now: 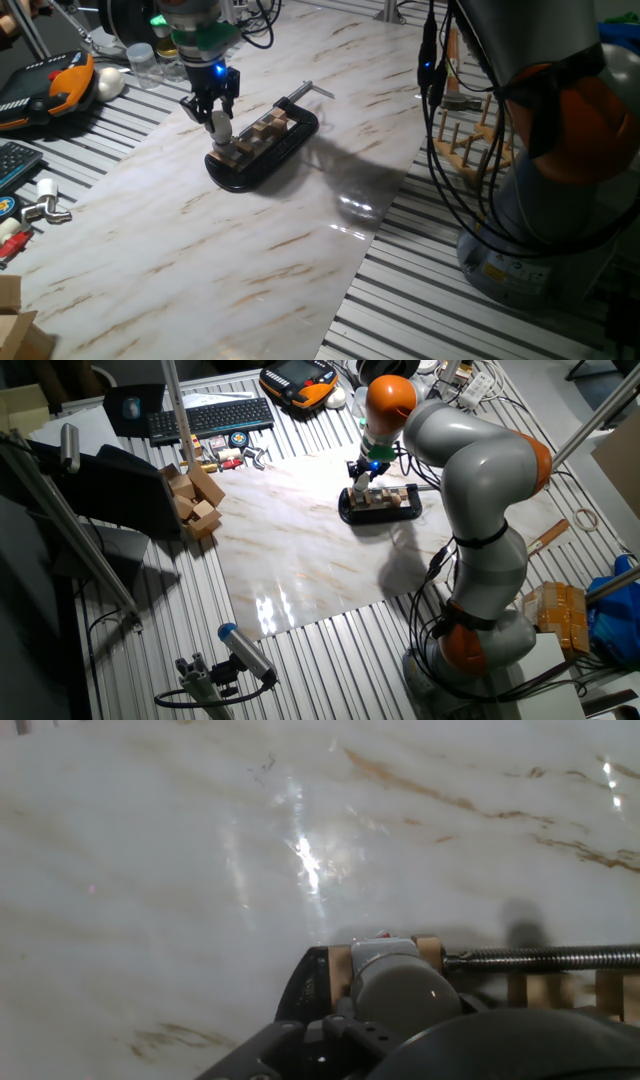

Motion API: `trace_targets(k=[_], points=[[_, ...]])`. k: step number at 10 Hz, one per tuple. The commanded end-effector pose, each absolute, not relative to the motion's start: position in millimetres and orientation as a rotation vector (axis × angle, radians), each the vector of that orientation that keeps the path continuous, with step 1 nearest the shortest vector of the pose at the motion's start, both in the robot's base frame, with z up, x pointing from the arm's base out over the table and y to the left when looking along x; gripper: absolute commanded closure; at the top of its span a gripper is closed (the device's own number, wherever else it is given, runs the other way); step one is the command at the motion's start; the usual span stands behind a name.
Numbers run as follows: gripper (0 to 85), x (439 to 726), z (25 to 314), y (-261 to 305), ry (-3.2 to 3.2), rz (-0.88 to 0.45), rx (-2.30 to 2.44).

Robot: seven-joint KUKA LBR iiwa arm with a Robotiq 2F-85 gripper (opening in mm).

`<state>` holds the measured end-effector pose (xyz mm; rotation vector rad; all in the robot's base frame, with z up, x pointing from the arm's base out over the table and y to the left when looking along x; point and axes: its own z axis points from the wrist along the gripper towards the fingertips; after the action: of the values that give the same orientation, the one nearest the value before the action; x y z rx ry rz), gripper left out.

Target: Install the light bulb by rotating it

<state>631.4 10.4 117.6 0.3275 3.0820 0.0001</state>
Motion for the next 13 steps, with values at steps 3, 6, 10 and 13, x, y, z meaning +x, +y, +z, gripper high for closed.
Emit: trace_targets(k=[3,6,10,13], points=[[85.0,631.4,117.7,10.4,3.082,0.012,0.403],[85.0,631.5,117.3,10.3,3.077,0.018,0.504],[85.0,631.5,117.5,10.3,3.066,0.035,0.597],[85.0,631.6,118.3,10.4,3.051,0.026,0.674]])
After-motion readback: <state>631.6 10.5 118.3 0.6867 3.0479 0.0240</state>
